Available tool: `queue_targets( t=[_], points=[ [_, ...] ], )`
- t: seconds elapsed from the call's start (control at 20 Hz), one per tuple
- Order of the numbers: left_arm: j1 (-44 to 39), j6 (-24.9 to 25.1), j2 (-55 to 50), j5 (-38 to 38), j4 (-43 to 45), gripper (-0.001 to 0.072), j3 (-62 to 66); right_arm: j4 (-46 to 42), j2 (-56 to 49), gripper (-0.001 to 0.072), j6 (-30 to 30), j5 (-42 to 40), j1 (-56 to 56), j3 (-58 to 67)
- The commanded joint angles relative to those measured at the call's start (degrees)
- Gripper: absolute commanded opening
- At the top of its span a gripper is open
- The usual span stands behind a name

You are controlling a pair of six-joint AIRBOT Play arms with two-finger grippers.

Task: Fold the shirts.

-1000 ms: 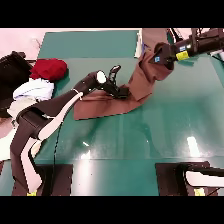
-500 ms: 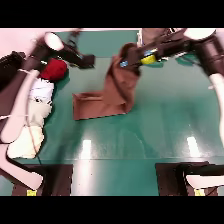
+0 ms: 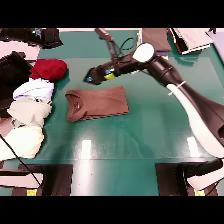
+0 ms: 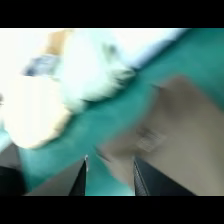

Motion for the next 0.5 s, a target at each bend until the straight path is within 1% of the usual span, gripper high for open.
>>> queue_targets(
  t=[0.0, 0.05, 0.1, 0.15, 0.2, 0.25, 0.35, 0.45],
  points=[
    [0.44, 0.66, 0.83, -2.27, -0.04, 0.0023, -0.15, -10.54, 4.9, 0.0334, 5.4, 3.3, -8.37, -8.55],
    [0.44, 1.03, 0.81, -2.27, -0.04, 0.0023, -0.15, -12.02, 6.49, 0.0336, 6.25, 3.52, -11.26, -12.74],
    [0.44, 1.01, 0.81, -2.27, -0.07, 0.0023, -0.15, -12.04, 7.78, 0.0379, 6.32, 3.43, -14.4, -17.49],
    [0.44, 1.01, 0.81, -2.27, -0.17, 0.0023, -0.15, -11.8, 8.31, 0.0572, 6.51, 3.48, -17.18, -21.84],
    [0.44, 1.01, 0.81, -2.27, -0.33, 0.0023, -0.15, -11.82, 8.15, 0.0623, 7.28, 3.43, -19.39, -25.22],
    [0.42, 1.01, 0.81, -2.25, -0.52, 0.0023, -0.15, -10.93, 7.39, 0.0623, 7.45, 3.41, -20.98, -27.98],
    [0.42, 1.01, 0.79, -2.25, -0.94, 0.0023, -0.15, -5.51, 4.37, 0.0623, 6.88, 2.97, -22.69, -31.58],
    [0.42, 1.01, 0.59, -2.27, -1.4, 0.0023, -0.15, 1.27, 0.07, 0.0621, 4.48, 2.51, -22.16, -32.02]
  ],
)
